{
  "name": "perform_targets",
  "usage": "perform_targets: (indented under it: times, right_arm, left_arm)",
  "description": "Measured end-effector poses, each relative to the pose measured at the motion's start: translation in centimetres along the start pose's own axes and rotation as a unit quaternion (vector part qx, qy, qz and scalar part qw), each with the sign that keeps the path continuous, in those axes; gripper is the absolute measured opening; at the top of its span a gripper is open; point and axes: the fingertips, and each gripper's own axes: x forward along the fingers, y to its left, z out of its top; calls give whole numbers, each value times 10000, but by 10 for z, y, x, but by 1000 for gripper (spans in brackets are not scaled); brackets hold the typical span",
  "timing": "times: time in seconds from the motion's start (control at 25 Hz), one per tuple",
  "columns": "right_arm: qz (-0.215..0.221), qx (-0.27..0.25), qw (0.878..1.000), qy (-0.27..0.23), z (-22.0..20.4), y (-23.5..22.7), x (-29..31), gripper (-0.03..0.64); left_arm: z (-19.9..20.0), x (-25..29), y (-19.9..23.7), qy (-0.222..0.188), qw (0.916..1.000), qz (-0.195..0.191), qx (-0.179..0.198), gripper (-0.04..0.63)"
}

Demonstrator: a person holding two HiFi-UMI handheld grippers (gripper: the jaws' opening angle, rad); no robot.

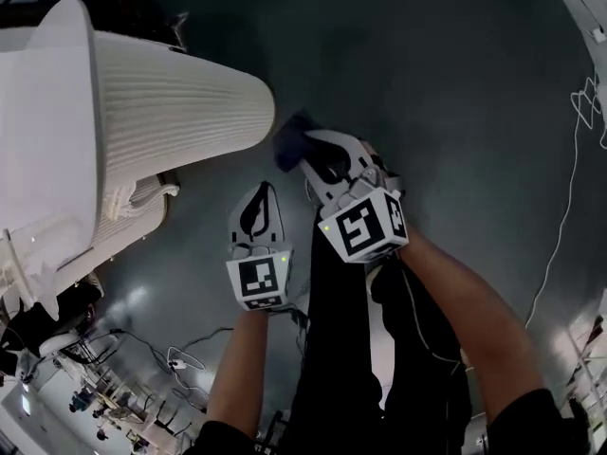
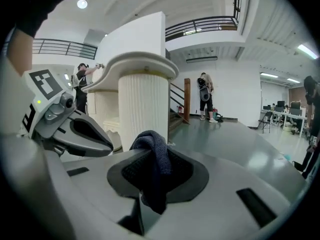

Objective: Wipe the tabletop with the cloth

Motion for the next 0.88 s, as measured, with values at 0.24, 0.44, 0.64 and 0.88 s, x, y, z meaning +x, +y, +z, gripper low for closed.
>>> perform_targets:
  times: [0.24,0.44,0.64,0.88]
  right_arm:
    - [114,-63,9999,30,90,54,-96,61]
    - [-125,-154,9998,51,145,89,-146,61]
    - [-416,-348,9984,-177,213,129,-171,61]
    - [-626,-771,9941,-429,320,193,-230,61]
  left_arm:
    - [43,-128,-4,-120,9997,-6,-226,3]
    - [82,-214,6,-692,9963,220,-453,3]
    - [118,-287,21,-1174,9924,187,-326,3]
    - [172,-399,43,-1836,9822,144,-362,3]
